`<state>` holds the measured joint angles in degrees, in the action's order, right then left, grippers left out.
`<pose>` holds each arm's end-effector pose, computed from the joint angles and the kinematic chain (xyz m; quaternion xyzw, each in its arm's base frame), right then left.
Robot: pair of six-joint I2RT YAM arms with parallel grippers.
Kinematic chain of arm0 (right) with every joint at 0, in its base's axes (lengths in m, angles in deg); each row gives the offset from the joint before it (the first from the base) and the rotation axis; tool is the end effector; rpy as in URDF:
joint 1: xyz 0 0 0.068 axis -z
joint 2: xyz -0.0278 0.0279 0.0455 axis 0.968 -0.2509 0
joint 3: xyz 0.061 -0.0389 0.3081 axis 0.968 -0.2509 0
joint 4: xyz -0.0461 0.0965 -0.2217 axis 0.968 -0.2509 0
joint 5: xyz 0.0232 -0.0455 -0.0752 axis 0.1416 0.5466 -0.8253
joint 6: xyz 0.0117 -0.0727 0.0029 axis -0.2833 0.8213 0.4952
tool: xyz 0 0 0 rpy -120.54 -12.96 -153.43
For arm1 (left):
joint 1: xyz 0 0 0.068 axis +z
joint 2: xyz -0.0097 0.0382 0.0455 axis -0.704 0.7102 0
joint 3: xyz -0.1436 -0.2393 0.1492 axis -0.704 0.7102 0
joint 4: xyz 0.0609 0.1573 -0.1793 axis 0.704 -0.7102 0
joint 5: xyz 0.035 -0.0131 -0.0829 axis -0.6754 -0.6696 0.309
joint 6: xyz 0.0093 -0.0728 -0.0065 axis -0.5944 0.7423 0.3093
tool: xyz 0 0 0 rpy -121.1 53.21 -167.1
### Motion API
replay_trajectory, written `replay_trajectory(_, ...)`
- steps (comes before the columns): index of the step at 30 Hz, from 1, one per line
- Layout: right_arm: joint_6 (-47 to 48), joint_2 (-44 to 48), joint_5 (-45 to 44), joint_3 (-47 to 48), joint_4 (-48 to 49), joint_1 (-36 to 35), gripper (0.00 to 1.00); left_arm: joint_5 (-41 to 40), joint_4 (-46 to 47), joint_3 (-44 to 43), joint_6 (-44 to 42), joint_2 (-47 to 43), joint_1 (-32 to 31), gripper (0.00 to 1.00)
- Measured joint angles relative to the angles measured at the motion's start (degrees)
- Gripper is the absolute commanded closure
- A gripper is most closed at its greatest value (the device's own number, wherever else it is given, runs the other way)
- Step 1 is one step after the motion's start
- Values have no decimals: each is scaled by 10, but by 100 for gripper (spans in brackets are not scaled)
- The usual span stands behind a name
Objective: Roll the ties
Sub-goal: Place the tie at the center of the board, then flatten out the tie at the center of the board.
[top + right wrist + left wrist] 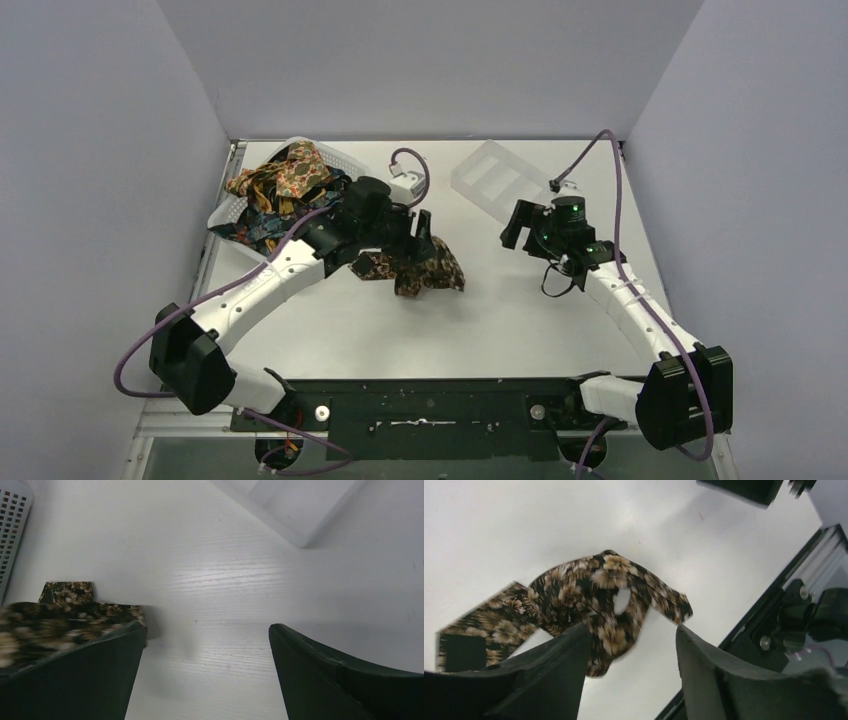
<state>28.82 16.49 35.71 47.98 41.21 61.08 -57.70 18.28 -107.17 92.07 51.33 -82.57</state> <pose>0.2404 0.0695 0.2941 0.0817 0.9011 0.2044 0.3736 0.2389 -0.2035 0.3700 0.2214 0.8498 -0.3019 0.3710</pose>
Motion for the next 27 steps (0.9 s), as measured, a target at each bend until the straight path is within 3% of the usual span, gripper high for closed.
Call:
replay_trajectory(2,4,5,3,-1,-3,14,0,-1,15,33,13,11,-22,11)
replay_trajectory(4,11,5,18,-3,-3,25,0,-16,17,65,26,20,-26,5)
replay_trajectory(9,32,5,101,-44,16,26,0,-63,14,151,55,7,-20,3)
replay_trajectory(13,46,1,167,-79,33,0,4,-97,16,195,82,-55,-10,3)
replay_trajectory(17,63,-6,179,-83,70,-96,14,-124,28,241,121,-110,42,3)
replay_trajectory(21,94,6,141,-113,132,-227,17,-142,24,285,157,-123,105,3)
replay_trajectory(24,124,4,98,-121,165,-322,28,-151,19,308,176,-138,121,3)
replay_trajectory(27,144,-23,66,-115,208,-384,32,-164,10,315,193,-172,122,3)
